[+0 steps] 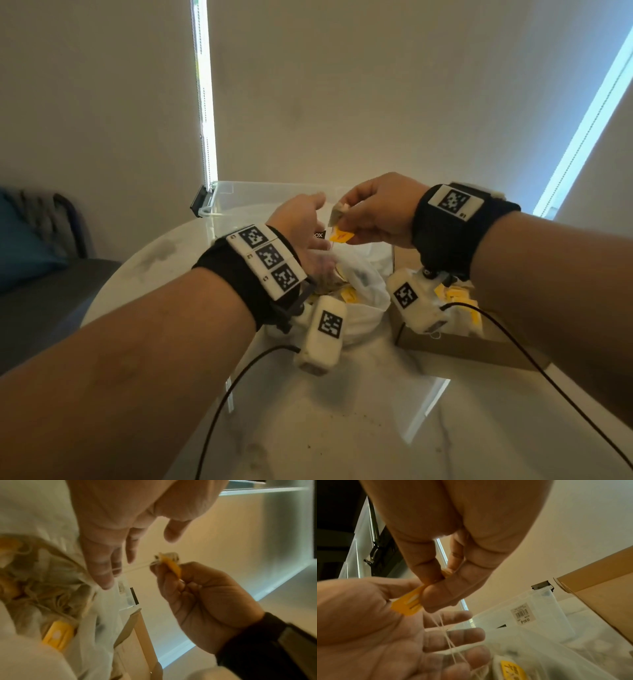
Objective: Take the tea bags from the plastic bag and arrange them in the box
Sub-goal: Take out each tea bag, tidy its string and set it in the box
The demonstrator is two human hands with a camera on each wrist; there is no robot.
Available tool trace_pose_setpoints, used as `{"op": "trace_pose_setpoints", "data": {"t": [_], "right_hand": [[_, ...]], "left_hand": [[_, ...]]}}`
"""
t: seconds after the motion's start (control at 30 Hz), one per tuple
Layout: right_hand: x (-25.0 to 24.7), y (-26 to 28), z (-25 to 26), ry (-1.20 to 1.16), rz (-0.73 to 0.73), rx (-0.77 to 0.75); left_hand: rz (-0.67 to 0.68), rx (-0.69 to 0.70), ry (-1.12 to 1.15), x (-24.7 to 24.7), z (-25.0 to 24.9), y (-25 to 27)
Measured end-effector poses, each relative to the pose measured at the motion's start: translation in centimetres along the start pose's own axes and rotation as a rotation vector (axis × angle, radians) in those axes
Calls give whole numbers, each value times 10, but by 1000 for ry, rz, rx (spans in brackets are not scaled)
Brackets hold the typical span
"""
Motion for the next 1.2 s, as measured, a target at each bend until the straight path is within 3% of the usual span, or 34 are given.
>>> {"op": "trace_pose_setpoints", "data": {"t": [0.07, 0.2, 0.3, 0.4, 0.57, 0.7, 0.83, 1.0, 1.1, 1.2], "right_hand": [[-7, 3, 6, -42, -23, -16], [-22, 13, 20, -96, -58, -55], [-26, 20, 32, -137, -62, -88], [-30, 26, 47, -167, -77, -130], [-39, 32, 78, -214, -138, -220], [-46, 34, 93, -233, -177, -254], [-49, 32, 89, -228, -195, -233], [-45, 34, 64, -124, -189, -126], [-34, 31, 45, 151, -139, -40], [-23, 26, 36, 563, -96, -20]], "left_hand": [[-20, 16, -33, -2, 0, 0], [-63, 183, -244, -5, -13, 0], [-56, 275, -248, -5, -17, 1], [-31, 264, -207, -4, -11, 1], [158, 282, -356, 9, -2, 4], [209, 221, -474, 17, 9, 5], [230, 162, -172, 27, 15, 6], [309, 129, 463, 35, 7, 13], [448, 113, 620, 52, 3, 18], [415, 114, 594, 61, 2, 15]]}}
Point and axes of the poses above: each hand's wrist, its own y-axis away from the middle knuckle, its own x-axis out of the palm, z = x × y, the point moved 7 cm from there along -y, towards the middle knuckle, and after that the axes turned 7 degrees about z, right-handed, at the moved point
